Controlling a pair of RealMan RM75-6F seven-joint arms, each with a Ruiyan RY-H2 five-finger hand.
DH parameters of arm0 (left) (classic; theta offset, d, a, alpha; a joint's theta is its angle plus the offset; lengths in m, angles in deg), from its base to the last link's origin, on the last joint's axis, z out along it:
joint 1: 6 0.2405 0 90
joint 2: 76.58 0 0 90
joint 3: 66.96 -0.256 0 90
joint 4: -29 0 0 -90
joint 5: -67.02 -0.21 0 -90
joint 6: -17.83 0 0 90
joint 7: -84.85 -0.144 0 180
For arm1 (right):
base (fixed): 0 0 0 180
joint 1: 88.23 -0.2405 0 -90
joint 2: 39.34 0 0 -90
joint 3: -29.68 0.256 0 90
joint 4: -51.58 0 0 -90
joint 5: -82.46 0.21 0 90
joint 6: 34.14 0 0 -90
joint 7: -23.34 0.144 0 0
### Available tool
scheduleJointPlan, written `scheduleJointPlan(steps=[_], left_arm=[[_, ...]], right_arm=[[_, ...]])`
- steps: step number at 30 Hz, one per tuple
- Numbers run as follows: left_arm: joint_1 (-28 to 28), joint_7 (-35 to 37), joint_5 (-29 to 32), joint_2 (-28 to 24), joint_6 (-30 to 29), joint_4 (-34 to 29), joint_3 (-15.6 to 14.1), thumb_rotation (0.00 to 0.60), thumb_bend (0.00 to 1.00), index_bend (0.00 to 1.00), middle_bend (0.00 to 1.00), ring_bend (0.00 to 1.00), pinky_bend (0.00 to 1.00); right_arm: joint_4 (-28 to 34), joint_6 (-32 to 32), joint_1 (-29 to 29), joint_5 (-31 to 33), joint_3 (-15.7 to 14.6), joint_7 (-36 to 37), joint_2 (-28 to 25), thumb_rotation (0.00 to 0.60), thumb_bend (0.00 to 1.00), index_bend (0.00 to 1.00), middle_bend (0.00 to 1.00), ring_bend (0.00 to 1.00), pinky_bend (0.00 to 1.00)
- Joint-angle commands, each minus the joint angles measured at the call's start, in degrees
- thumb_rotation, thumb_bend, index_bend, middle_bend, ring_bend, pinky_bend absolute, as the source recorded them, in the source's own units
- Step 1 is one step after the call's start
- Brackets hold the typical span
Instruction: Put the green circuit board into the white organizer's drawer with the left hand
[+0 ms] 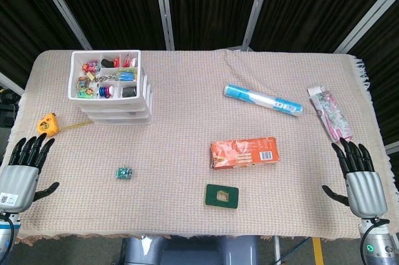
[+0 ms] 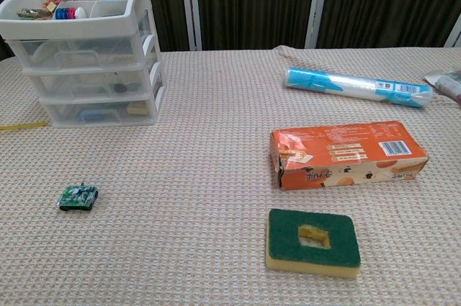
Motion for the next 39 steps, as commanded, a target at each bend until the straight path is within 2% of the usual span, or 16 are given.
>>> scheduleJointPlan(steps=[1, 18, 20, 22, 24, 25, 26, 27, 30, 36, 39], left_arm=[[0.00, -0.12, 0.03, 0.05, 0.18, 0.02, 0.09, 0.600, 0.05, 0.00, 0.00, 0.00, 0.00], [-0.32, 0.77, 0.90, 0.20, 1.95, -0.26, 0.81, 0.600, 0.07, 0.00, 0.00, 0.00, 0.00], [-0.58, 0.60, 1.16, 0.25, 2.46, -0.36, 1.02, 0.600, 0.11, 0.00, 0.00, 0.02, 0.04], [-0.85, 0.47, 1.44, 0.34, 2.56, -0.66, 1.57, 0.600, 0.21, 0.00, 0.12, 0.17, 0.20], [-1.19, 0.80, 1.85, 0.75, 2.45, -1.14, 2.44, 0.600, 0.41, 0.00, 0.48, 0.51, 0.43], [-1.42, 1.29, 2.31, 0.94, 2.77, -1.59, 2.80, 0.600, 0.46, 0.00, 0.56, 0.59, 0.46], [-1.88, 2.54, 3.34, 1.05, 3.95, -2.69, 3.13, 0.600, 0.55, 0.00, 0.69, 0.69, 0.52], [-2.45, 4.57, 5.05, 0.93, 5.97, -4.39, 3.36, 0.600, 0.63, 0.00, 0.75, 0.75, 0.56], [-4.18, 9.92, 9.57, 0.38, 11.01, -8.19, 4.59, 0.600, 0.76, 0.00, 0.84, 0.82, 0.61], [-9.51, 22.69, 19.86, -0.40, 23.70, -13.15, 8.82, 0.600, 0.80, 0.00, 0.87, 0.85, 0.65], [-12.79, 27.98, 25.51, -0.99, 30.21, -13.66, 11.82, 0.600, 0.80, 0.00, 0.88, 0.86, 0.66]], right_arm=[[0.04, 0.07, -0.02, 0.03, -0.01, -0.01, 0.00, 0.600, 0.00, 0.07, 0.00, 0.00, 0.00], [0.35, 0.57, -0.25, 0.17, 0.03, -0.11, 0.03, 0.600, 0.00, 0.07, 0.00, 0.00, 0.00], [0.42, 0.67, -0.23, 0.28, 0.00, -0.03, 0.00, 0.600, 0.00, 0.07, 0.00, 0.00, 0.00], [0.40, 0.62, -0.21, 0.26, 0.00, 0.09, -0.04, 0.600, 0.00, 0.07, 0.00, 0.00, 0.00], [0.37, 0.56, -0.12, 0.26, -0.06, 0.31, -0.14, 0.600, 0.00, 0.07, 0.00, 0.00, 0.00], [0.39, 0.51, -0.08, 0.25, -0.06, 0.38, -0.18, 0.600, 0.00, 0.07, 0.00, 0.00, 0.00], [0.42, 0.45, -0.08, 0.17, -0.08, 0.44, -0.21, 0.600, 0.00, 0.07, 0.00, 0.00, 0.00], [0.47, 0.43, -0.09, 0.02, -0.14, 0.46, -0.22, 0.600, 0.00, 0.07, 0.00, 0.00, 0.00], [0.44, 0.38, -0.12, -0.24, -0.22, 0.30, -0.19, 0.600, 0.00, 0.07, 0.00, 0.00, 0.00], [0.32, 0.41, -0.11, -0.04, -0.12, 0.07, -0.18, 0.600, 0.00, 0.07, 0.00, 0.00, 0.00], [0.29, 0.40, -0.10, -0.05, -0.13, 0.10, -0.19, 0.600, 0.00, 0.07, 0.00, 0.00, 0.00]])
